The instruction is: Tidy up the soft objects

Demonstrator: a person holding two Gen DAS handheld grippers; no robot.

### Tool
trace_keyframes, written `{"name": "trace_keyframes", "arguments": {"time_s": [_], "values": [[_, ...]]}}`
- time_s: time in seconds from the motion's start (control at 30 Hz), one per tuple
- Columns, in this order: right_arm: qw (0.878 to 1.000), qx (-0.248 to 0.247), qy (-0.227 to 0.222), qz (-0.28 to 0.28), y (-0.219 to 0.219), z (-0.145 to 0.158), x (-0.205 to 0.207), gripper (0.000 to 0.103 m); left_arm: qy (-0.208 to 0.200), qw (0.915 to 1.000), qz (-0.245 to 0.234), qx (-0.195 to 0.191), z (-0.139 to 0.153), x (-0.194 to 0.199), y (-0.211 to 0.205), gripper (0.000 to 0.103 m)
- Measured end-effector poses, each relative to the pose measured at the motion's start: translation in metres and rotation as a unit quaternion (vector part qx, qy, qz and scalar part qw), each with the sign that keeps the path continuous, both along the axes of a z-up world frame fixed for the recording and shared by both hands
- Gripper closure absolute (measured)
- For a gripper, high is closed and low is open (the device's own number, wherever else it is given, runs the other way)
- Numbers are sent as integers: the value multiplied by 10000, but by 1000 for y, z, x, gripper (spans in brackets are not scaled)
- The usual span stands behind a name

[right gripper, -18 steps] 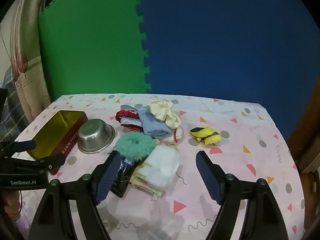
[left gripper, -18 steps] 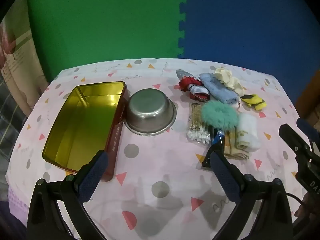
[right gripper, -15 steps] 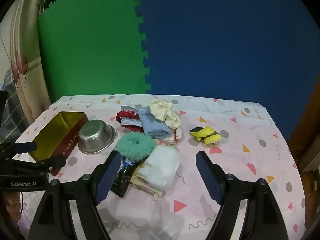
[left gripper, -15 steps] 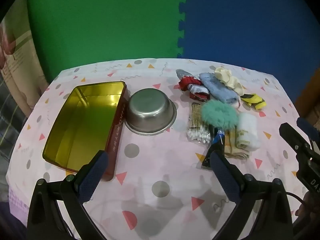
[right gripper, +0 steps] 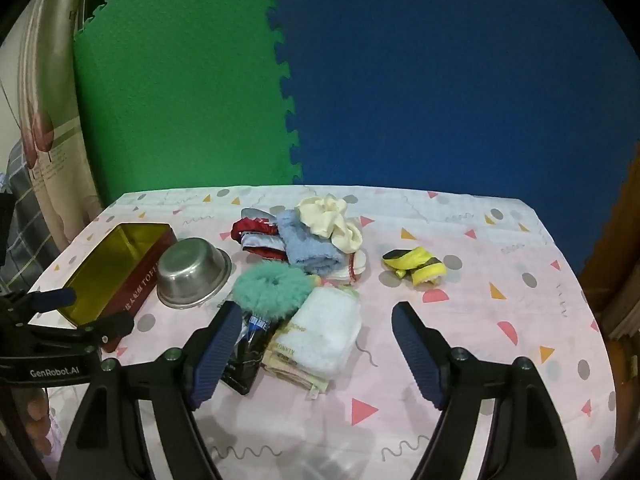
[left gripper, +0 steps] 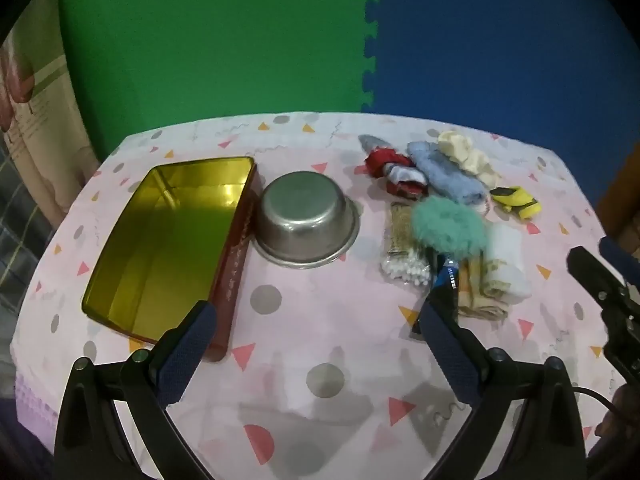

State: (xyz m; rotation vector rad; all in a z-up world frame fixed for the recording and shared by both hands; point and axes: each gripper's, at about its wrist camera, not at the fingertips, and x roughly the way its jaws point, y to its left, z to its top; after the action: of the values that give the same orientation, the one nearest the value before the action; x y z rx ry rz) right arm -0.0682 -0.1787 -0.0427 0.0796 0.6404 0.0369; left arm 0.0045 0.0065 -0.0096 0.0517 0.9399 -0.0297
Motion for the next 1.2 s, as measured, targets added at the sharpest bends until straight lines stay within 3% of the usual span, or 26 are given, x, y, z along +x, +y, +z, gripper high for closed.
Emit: {"name": "trace_keyframes", "arguments": {"time_s": [1.2], "values": [[9997,185,172,-34,-9,-10,8,23,210,9997,-93,63,-11,8,-9,2]]}}
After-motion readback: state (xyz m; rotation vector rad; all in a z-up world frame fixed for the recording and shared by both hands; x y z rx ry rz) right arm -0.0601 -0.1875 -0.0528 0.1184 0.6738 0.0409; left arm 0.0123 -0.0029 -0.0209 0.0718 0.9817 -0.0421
